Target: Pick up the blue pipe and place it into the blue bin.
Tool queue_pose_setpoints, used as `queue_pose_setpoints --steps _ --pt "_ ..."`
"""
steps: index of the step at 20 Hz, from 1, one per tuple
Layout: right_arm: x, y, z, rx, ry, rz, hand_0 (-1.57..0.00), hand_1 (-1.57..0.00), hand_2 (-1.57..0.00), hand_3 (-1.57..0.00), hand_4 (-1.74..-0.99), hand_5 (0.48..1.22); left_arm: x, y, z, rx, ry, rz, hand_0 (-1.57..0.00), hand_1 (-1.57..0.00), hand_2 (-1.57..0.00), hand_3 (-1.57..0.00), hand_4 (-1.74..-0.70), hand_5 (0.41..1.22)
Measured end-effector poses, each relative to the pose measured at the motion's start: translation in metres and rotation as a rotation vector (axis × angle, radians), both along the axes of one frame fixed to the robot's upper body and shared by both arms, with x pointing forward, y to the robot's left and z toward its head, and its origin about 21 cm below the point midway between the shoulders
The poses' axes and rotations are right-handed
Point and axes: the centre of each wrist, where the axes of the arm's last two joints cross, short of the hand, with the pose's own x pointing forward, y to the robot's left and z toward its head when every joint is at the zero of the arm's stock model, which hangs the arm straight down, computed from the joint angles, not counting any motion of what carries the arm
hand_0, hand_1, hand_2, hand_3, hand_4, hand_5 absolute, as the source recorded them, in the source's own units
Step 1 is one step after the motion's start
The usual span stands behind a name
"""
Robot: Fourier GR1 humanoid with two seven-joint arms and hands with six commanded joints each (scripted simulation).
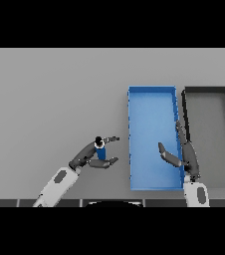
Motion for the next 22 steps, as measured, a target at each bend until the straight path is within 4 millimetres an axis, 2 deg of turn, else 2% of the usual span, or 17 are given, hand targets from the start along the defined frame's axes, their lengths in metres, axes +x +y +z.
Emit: queue_pose_setpoints --steps 2,3,5,7,10,13,18,20,22 --pt "0.004 -0.003 0.001 -0.005 0.009 -0.012 0.00 0.00 0.00 0.00 -1.219 0.657 -0.002 -0.003 -0.005 -0.046 0.026 0.018 -0.60 -0.75 -0.87 -0.91 -1.44 0.910" --pt "0.004 0.000 0.002 -0.006 -0.005 -0.004 0.00 0.00 0.00 0.00 -1.224 0.658 0.000 -0.003 -0.005 -0.042 0.031 0.025 -0.80 -0.92 -1.01 -1.03 -1.50 0.972" --pt "0.004 0.002 -0.001 0.004 0.004 0.003 0.00 0.00 0.00 0.00 -1.233 0.660 -0.006 -0.010 -0.005 -0.052 0.041 0.010 -1.07 -1.15 -1.21 -1.19 -1.58 1.062" --pt "0.005 0.001 0.005 0.011 -0.002 0.000 0.00 0.00 0.00 0.00 -1.224 0.651 -0.009 -0.013 -0.004 -0.051 0.001 0.012 -1.25 -1.30 -1.34 -1.33 -1.53 1.119" --pt "0.002 0.001 0.004 0.018 0.010 0.009 0.00 0.00 0.00 0.00 -1.220 0.635 -0.015 -0.022 0.000 -0.069 -0.046 0.005 -1.41 -1.43 -1.45 -1.45 -1.49 1.169" --pt "0.006 0.001 0.005 0.026 0.022 0.003 0.00 0.00 0.00 0.00 -1.225 0.630 -0.009 -0.024 0.014 -0.115 -0.110 0.011 -1.49 -1.50 -1.51 -1.51 -1.47 1.194" --pt "0.008 0.002 0.003 -0.003 0.017 -0.004 0.00 0.00 0.00 0.00 -1.204 0.640 0.003 -0.031 0.046 -0.187 -0.183 -0.020 -1.54 -1.55 -1.55 -1.55 -1.47 1.212" --pt "0.009 0.003 0.005 -0.021 0.008 -0.007 0.00 0.00 0.00 0.00 -1.184 0.643 0.002 -0.037 0.065 -0.207 -0.212 -0.060 -1.55 -1.56 -1.56 -1.56 -1.47 1.215" --pt "0.008 -0.001 0.003 -0.018 0.005 -0.006 0.00 0.00 0.00 0.00 -1.170 0.644 0.001 -0.044 0.075 -0.201 -0.226 -0.092 -1.56 -1.56 -1.56 -1.56 -1.47 1.217"
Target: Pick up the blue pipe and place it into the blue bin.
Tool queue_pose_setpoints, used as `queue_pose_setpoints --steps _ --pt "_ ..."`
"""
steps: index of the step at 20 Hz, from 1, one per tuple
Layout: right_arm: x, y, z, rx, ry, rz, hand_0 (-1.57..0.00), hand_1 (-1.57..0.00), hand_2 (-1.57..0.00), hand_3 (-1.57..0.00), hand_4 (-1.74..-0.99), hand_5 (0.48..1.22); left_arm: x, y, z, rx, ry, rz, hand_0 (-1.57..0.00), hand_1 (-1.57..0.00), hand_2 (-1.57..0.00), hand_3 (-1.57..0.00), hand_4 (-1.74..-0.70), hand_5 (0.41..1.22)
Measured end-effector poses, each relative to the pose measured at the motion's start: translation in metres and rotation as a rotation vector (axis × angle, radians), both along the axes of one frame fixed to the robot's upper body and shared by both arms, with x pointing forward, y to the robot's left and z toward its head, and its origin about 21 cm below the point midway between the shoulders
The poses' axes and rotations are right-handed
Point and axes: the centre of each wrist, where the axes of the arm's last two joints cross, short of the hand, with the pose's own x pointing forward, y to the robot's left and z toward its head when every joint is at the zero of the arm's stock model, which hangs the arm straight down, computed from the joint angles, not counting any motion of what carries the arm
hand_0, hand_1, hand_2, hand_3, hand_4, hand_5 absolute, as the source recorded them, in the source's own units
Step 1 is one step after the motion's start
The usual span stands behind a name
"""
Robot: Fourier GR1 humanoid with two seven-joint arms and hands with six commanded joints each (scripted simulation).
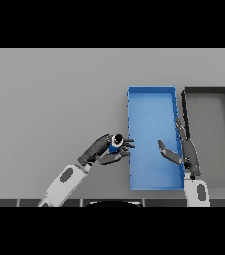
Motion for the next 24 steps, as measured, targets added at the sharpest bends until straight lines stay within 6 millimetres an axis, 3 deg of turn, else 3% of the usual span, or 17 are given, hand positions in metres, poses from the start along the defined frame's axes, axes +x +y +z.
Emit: queue_pose_setpoints --steps 6,8,11,14,18,20,24 --pt "0.002 0.000 0.000 -0.007 -0.009 0.009 0.00 0.00 0.00 0.00 -1.141 0.643 0.001 -0.004 0.007 0.049 0.013 -0.011 -1.57 -1.57 -1.57 -1.57 -1.47 1.220" --pt "0.011 -0.002 0.001 -0.008 -0.001 0.038 0.00 0.00 0.00 0.00 -1.138 0.643 -0.001 -0.006 0.008 0.038 0.011 -0.024 -1.57 -1.57 -1.57 -1.57 -1.47 1.220" --pt "0.030 -0.004 0.000 0.003 0.000 0.106 0.00 0.00 0.00 0.00 -1.191 0.642 0.000 -0.006 0.008 0.054 0.013 -0.021 -1.57 -1.57 -1.57 -1.57 -1.47 1.220" --pt "0.036 -0.008 0.003 0.019 -0.053 0.164 0.00 0.00 -0.04 0.00 -1.195 0.648 0.000 -0.005 0.004 0.036 0.013 -0.025 -1.57 -1.57 -1.57 -1.57 -1.47 1.221" --pt "0.049 -0.016 0.037 0.249 -0.051 0.422 0.00 -0.03 -0.12 0.00 -1.215 0.607 0.000 -0.010 0.006 0.030 0.012 -0.039 -1.57 -1.57 -1.57 -1.57 -1.47 1.221" --pt "0.054 -0.015 0.060 0.264 -0.041 0.561 0.00 -0.02 -0.12 0.00 -1.228 0.588 -0.002 -0.005 0.005 0.027 0.005 -0.038 -1.57 -1.57 -1.57 -1.57 -1.47 1.221" --pt "0.063 0.008 0.108 0.220 -0.043 0.779 0.00 -0.01 -0.10 0.00 -1.261 0.560 -0.004 -0.005 0.005 0.039 0.015 -0.045 -1.57 -1.57 -1.57 -1.57 -1.47 1.221"
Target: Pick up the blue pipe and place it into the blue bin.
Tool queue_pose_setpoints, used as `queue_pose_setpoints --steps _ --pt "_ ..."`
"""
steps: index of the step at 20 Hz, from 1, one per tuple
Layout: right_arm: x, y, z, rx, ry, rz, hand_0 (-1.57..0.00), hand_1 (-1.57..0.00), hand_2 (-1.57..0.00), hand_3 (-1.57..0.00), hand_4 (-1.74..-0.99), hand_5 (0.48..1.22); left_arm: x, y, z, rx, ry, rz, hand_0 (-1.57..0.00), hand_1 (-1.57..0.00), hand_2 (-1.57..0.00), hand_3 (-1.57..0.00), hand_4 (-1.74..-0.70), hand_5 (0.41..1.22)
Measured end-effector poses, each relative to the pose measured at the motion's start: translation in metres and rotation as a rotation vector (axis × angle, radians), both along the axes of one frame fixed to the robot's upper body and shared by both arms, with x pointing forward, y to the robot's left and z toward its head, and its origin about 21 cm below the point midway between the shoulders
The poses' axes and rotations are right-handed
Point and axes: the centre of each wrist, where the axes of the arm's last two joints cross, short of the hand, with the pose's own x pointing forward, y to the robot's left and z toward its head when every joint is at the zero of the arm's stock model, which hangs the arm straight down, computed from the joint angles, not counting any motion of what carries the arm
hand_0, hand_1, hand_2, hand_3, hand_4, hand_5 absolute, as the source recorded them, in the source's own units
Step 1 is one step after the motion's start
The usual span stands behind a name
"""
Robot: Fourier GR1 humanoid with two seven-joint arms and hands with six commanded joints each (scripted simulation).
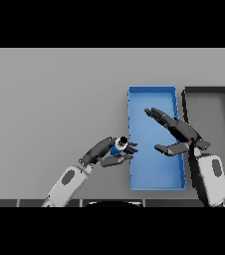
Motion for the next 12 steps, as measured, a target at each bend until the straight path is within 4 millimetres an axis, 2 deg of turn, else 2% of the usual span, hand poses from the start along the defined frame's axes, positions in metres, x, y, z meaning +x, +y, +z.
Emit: queue_pose_setpoints --steps 5,8,12 --pt "0.004 0.031 0.036 -0.114 -0.102 0.161 0.00 0.00 -0.04 0.00 -1.298 0.559 0.001 -0.002 0.002 0.019 -0.014 0.002 -1.57 -1.57 -1.57 -1.57 -1.47 1.221" --pt "0.003 0.052 0.041 -0.121 -0.116 0.259 0.00 0.00 -0.04 0.00 -1.294 0.560 0.005 -0.002 0.002 0.014 -0.012 0.004 -1.57 -1.57 -1.57 -1.57 -1.47 1.221" --pt "0.005 0.078 0.050 -0.146 -0.136 0.344 0.00 0.00 -0.05 0.00 -1.242 0.551 0.009 0.000 0.004 -0.005 -0.017 -0.015 -1.57 -1.57 -1.57 -1.57 -1.46 1.221"
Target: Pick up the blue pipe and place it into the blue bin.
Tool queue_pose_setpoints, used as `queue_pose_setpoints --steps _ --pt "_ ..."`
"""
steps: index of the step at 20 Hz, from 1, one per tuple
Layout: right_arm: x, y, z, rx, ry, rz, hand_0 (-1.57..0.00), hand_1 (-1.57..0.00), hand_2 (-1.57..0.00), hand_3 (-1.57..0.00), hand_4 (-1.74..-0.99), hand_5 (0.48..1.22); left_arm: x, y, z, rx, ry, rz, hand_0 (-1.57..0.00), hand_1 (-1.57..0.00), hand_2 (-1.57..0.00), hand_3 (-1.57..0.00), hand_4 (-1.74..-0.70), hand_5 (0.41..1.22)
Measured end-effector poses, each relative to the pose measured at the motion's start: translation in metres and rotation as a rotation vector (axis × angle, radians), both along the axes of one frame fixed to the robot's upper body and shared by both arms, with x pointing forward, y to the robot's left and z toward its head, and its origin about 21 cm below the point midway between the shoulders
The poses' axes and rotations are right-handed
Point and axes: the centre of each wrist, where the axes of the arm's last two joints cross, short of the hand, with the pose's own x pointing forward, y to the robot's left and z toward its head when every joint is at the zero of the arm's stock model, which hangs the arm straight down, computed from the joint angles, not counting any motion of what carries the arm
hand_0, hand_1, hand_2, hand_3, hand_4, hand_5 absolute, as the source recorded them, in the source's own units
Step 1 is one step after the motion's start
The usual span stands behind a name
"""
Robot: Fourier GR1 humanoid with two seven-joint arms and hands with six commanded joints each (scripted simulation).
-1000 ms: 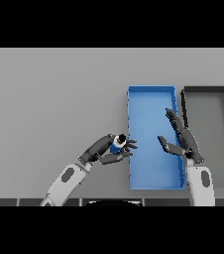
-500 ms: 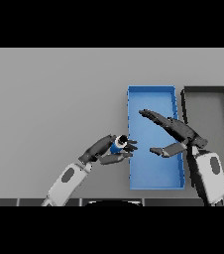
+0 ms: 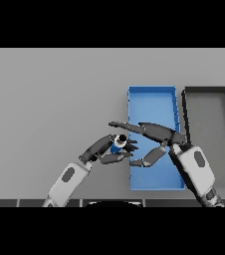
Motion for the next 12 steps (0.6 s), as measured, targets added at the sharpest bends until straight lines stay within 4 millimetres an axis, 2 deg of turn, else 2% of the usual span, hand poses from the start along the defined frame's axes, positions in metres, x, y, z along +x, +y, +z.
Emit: queue_pose_setpoints --steps 5,8,9,10,12 --pt "0.009 0.025 0.014 -0.066 -0.031 0.042 -0.02 -0.03 -0.08 0.00 -1.186 0.521 0.002 -0.002 -0.003 0.018 0.032 -0.005 -1.57 -1.57 -1.57 -1.57 -1.47 1.221" --pt "0.013 0.041 0.016 -0.086 -0.039 0.074 -0.07 -0.11 -0.17 -0.04 -1.204 0.497 0.001 0.000 -0.002 0.026 0.018 0.010 -1.57 -1.57 -1.57 -1.57 -1.47 1.221" --pt "0.015 0.046 0.020 -0.096 -0.044 0.085 -0.17 -0.22 -0.26 -0.13 -1.233 0.487 0.001 0.002 -0.002 0.036 0.026 0.014 -1.57 -1.57 -1.57 -1.57 -1.46 1.221" --pt "0.016 0.050 0.021 -0.104 -0.050 0.091 -0.32 -0.36 -0.38 -0.24 -1.278 0.485 0.004 0.001 -0.003 0.050 0.028 0.017 -1.57 -1.57 -1.57 -1.57 -1.52 1.221" --pt "0.021 0.056 0.019 -0.109 -0.049 0.114 -0.70 -0.70 -0.74 -0.60 -1.406 0.500 0.001 -0.001 0.000 0.041 0.044 0.008 -1.57 -1.57 -1.57 -1.57 -1.59 1.221"
